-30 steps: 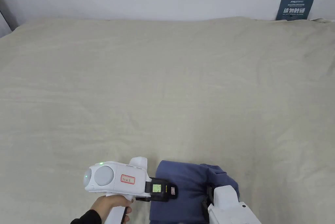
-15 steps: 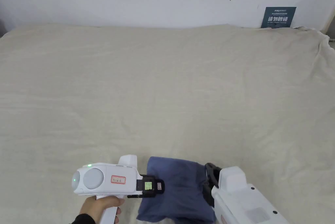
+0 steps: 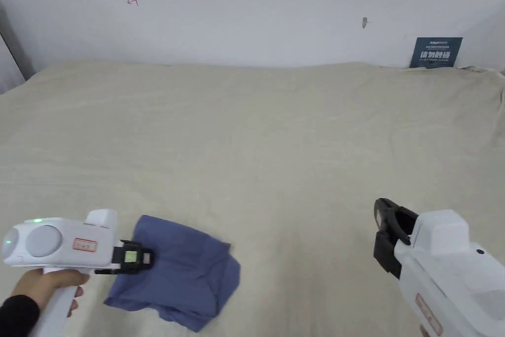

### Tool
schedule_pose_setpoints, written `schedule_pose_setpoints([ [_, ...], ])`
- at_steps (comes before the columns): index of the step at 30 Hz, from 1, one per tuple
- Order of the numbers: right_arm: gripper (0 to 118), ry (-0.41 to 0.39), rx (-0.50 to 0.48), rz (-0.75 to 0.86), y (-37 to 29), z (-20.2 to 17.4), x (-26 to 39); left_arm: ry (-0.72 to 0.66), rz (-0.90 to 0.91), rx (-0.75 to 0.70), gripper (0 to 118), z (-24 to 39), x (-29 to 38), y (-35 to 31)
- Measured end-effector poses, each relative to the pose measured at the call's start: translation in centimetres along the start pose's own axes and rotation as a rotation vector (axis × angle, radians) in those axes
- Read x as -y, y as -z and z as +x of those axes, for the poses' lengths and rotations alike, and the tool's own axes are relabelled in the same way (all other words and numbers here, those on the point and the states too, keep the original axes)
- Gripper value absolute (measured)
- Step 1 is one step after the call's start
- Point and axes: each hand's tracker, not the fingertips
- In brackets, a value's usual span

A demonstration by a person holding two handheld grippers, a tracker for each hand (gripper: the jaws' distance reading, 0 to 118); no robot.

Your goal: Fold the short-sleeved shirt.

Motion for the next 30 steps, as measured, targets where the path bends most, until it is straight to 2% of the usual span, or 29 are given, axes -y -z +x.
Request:
schedule_pose_setpoints([
  [11, 0, -0.045, 0.045, 0.006, 2.4, -1.6, -1.5, -0.085, -0.022, -0.212, 15, -12.1, -3.1, -5.1],
  [16, 0, -0.044, 0.048, -0.015, 3.5, -1.8, -1.0, -0.133, -0.036, -0.269, 15, -15.0, -3.0, -2.8],
  [24, 0, -0.036, 0.048, -0.041, 3.9, -1.3, -0.6, -0.156, -0.077, -0.459, 17, -15.3, -1.6, 1.8],
  [26, 0, -0.034, 0.047, -0.042, 3.7, -1.1, -0.7, -0.141, -0.062, -0.496, 35, -14.9, -1.6, 1.9],
  [28, 0, -0.035, 0.047, -0.039, 3.4, -0.9, -1.0, -0.109, -0.056, -0.569, 68, -13.0, -1.5, 1.4],
  [30, 0, -0.035, 0.048, -0.032, 2.8, -0.5, -1.5, -0.121, -0.029, -0.562, 99, -11.7, -1.5, 0.2],
])
